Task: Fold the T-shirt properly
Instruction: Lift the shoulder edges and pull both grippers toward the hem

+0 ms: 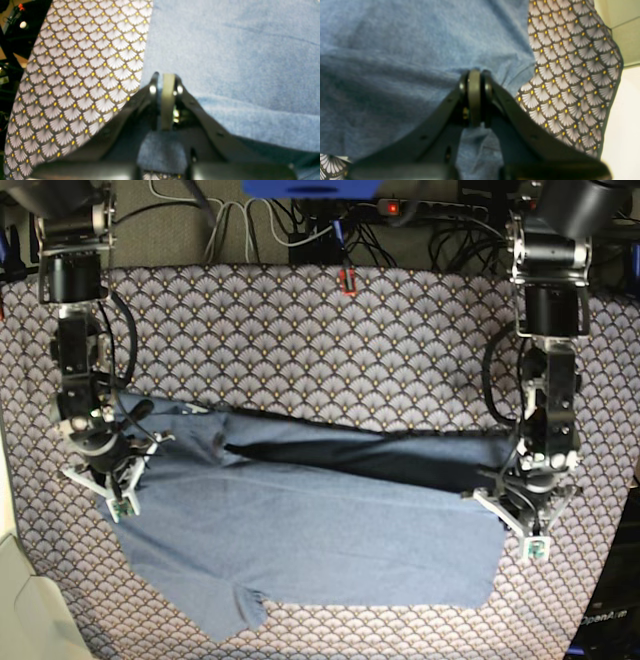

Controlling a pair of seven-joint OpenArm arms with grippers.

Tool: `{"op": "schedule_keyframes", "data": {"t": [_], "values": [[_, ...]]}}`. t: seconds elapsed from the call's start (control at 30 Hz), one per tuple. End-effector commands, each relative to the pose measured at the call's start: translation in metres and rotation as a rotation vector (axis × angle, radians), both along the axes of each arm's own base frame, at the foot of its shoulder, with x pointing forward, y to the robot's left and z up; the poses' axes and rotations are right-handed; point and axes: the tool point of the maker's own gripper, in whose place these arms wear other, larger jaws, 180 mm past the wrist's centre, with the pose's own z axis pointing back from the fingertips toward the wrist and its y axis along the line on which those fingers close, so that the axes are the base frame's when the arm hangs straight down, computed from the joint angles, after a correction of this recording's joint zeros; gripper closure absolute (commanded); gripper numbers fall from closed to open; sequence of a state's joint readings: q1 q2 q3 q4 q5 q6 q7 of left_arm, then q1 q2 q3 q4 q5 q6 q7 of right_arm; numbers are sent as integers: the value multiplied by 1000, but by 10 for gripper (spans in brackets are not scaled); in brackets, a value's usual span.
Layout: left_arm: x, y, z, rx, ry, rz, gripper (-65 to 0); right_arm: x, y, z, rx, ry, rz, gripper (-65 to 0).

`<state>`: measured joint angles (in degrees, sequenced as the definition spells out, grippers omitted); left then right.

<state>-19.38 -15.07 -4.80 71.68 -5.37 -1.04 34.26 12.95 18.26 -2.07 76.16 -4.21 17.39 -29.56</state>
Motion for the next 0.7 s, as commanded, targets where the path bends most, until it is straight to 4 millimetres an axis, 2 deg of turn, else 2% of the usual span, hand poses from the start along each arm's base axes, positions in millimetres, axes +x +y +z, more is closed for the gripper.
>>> {"op": "schedule_keyframes", "data": {"t": [0.0, 0.1, 0.2, 0.3, 0.37, 0.5, 0.67], "values": [[11, 8, 24, 19, -71, 9, -4, 15, -6, 26, -13, -72, 1, 0], [9, 11, 9, 14, -31, 20, -4, 22, -5, 35, -14, -94, 4, 0], [8, 15, 3, 13, -17, 27, -4, 24, -4, 36, -12, -97, 5, 0], [14, 14, 13, 19, -82, 18, -4, 28, -2, 41, -13, -108, 9, 0], [17, 13, 18, 22, -114, 14, -4, 29, 2, 36, -17, -92, 21, 0], [23, 16, 20, 19, -119, 21, -4, 34, -4, 25, -20, -56, 10, 0], [30, 21, 15, 12, -97, 36, -4, 38, -6, 25, -14, -63, 8, 0]]}}
